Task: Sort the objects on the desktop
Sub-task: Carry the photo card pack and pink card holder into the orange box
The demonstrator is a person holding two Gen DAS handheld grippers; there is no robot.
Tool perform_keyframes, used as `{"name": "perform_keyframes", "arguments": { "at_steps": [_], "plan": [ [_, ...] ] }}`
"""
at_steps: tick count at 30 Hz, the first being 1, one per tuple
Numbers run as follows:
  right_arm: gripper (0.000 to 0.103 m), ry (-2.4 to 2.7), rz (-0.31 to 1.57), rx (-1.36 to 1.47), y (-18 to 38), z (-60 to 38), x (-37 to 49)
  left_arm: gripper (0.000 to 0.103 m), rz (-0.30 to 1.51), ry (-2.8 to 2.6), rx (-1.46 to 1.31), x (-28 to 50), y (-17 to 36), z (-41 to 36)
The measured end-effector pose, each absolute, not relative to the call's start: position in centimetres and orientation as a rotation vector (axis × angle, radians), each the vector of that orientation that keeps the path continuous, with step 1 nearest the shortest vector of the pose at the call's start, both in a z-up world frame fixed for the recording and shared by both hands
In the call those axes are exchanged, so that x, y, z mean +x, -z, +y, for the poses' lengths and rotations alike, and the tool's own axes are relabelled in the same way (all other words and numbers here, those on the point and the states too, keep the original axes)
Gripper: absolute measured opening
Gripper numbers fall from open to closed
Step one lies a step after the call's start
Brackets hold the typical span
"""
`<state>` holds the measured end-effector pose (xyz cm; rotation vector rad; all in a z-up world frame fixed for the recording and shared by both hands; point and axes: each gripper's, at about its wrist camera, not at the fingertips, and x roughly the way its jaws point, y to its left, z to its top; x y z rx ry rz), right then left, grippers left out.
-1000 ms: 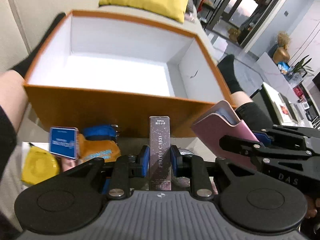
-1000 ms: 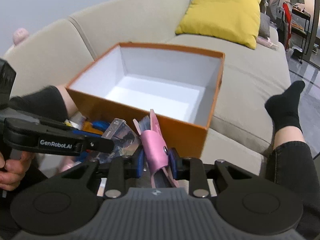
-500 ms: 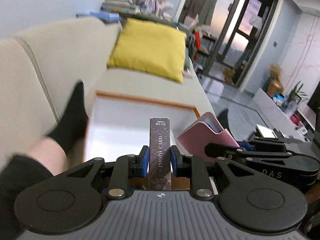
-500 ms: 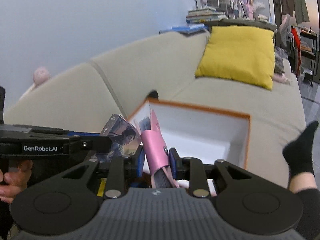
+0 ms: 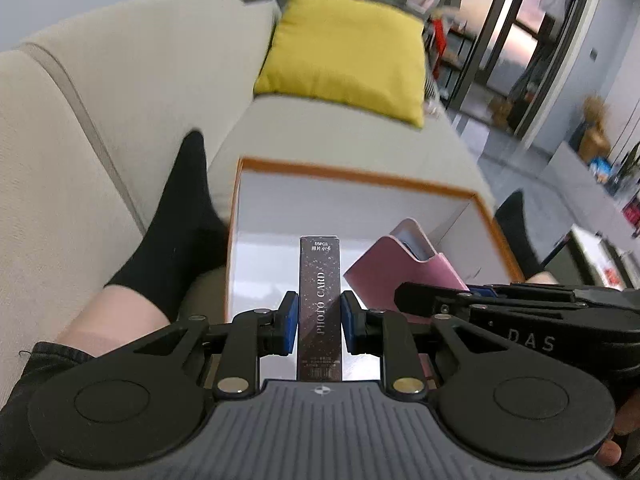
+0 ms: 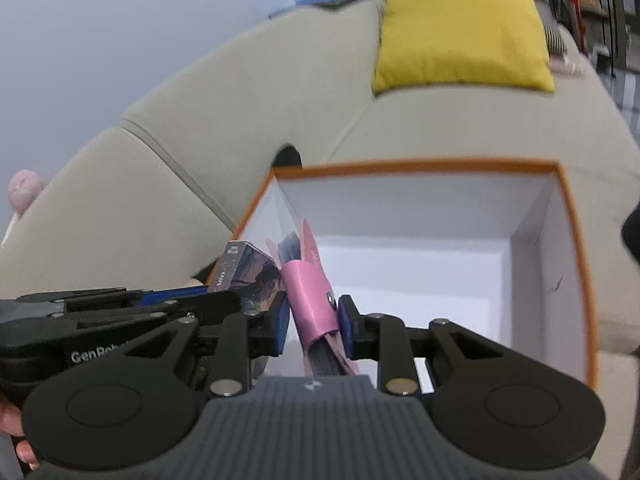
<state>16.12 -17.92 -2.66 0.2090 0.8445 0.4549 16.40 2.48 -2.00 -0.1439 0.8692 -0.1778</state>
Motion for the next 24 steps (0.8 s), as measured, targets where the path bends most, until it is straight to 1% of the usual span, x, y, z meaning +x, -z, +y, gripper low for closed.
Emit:
{"name": "perform_keyframes", "arguments": {
  "at_steps": [6, 10, 19, 24],
  "plan": [
    [0.028, -0.444, 0.955, 0.264, 5.8, -17.4, 18.1, 0.025, 0.933, 0.154, -0.099, 17.0, 4.4, 2.7],
    [0.028, -0.447, 0.994, 0.286, 7.1, -16.8, 19.0, 0.025, 0.984, 0.147, -0.063, 17.8, 5.7, 2.7],
    [0.028, -0.428, 1.057, 0.311, 9.0, -16.1, 20.3, 0.025, 0.995, 0.148, 0.147, 17.9, 6.9, 0.2],
    [0.028, -0.428, 1.072, 0.311, 9.3, -16.2, 20.5, 0.025, 1.000, 0.157, 0.152, 17.8, 7.0, 0.1]
  ]
}}
